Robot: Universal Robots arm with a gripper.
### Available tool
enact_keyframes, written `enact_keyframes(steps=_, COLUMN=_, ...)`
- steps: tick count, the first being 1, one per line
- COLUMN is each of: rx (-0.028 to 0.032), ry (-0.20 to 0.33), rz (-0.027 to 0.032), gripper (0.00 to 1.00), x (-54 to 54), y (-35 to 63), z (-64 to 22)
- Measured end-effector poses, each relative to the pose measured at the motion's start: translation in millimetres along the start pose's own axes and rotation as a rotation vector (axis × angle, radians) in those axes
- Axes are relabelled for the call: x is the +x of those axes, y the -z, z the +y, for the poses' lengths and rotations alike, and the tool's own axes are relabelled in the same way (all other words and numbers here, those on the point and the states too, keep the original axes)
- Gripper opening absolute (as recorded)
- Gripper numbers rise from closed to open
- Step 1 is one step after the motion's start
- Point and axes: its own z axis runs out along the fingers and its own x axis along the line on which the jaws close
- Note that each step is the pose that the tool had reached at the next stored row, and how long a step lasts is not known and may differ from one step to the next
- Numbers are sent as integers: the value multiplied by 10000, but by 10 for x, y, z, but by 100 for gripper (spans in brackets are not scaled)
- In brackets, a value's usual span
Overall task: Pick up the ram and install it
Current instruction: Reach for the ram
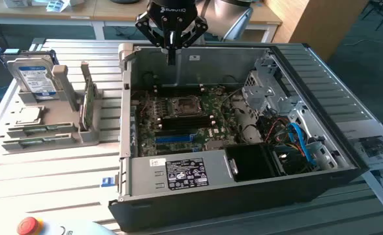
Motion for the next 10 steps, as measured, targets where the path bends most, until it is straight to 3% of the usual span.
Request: enact_keyframes(steps=10, rx=0, ry=1, rz=0, gripper=10, x=3, y=0, z=0)
